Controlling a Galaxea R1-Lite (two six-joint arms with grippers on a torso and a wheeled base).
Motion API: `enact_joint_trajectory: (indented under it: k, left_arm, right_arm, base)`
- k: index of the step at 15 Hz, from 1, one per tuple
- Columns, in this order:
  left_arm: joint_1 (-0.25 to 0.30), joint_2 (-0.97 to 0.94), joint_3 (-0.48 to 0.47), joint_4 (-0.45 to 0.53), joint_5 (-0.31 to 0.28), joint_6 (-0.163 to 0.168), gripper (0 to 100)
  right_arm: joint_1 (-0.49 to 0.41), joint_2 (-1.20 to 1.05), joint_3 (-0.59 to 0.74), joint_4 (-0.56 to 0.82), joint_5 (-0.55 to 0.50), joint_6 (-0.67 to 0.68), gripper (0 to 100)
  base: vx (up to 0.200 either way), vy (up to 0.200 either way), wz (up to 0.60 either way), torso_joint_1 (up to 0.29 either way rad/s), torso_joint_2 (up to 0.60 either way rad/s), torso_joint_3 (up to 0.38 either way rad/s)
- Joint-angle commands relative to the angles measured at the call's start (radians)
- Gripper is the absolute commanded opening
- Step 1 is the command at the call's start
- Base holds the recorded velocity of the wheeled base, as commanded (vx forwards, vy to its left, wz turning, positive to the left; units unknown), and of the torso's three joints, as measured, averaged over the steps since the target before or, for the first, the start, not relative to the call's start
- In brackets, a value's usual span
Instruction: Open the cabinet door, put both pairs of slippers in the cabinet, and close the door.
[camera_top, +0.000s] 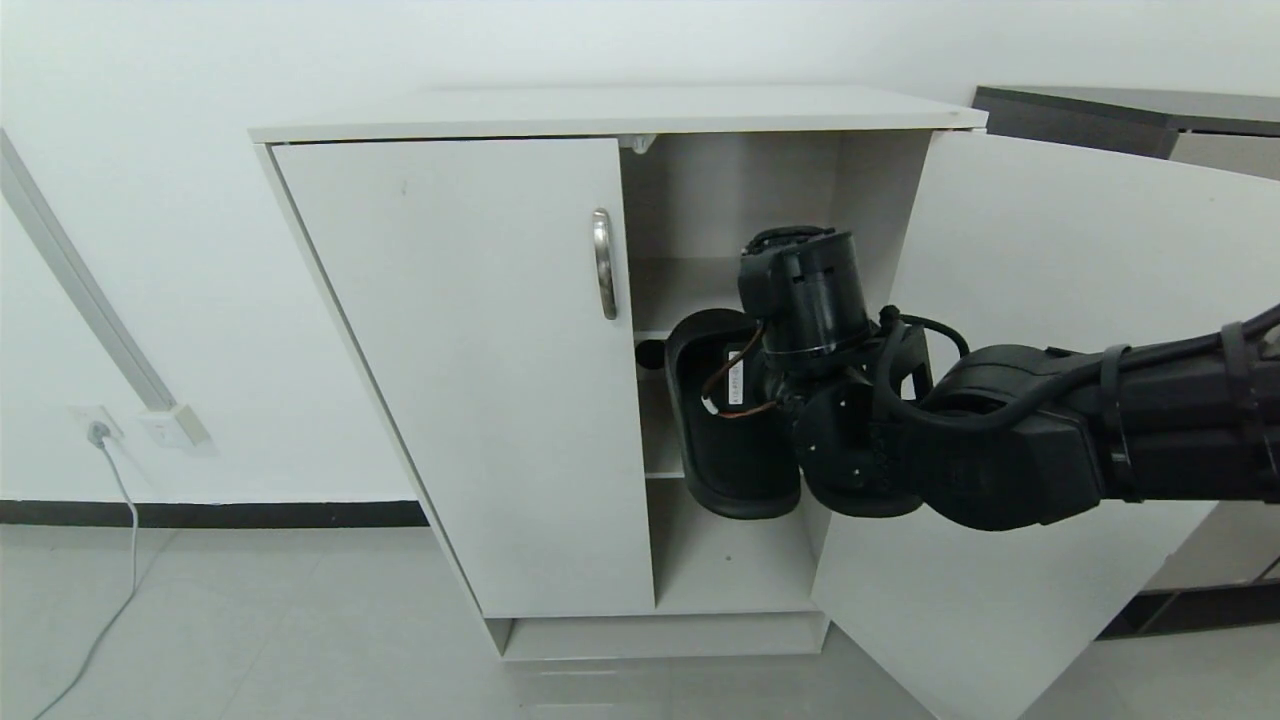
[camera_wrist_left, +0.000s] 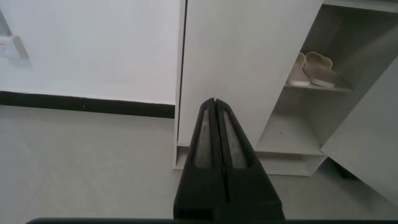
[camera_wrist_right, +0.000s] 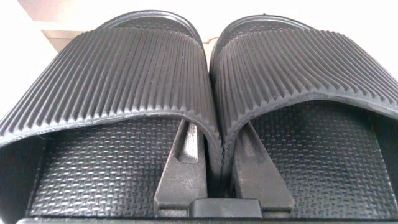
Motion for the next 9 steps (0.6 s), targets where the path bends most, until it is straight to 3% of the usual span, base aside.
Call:
enact_joint_trajectory:
  k: [1, 9]
  left_arm:
    - [0.000, 0.000, 0.000, -0.002, 0.001, 0.000, 0]
    - [0.000, 0.000, 0.000, -0.002, 0.001, 0.000, 0]
  right_arm:
    - [0.001, 0.006, 0.003, -0.004, 0.000, 0.001, 0]
    - [-0.006, 0.010, 0.026, -0.022, 0.000, 0.002, 0]
  base:
    - [0.200, 0.000, 0.00, -0.007, 0.00, 0.007]
    - [0.200, 0.000, 0.00, 0.002, 0.00, 0.002]
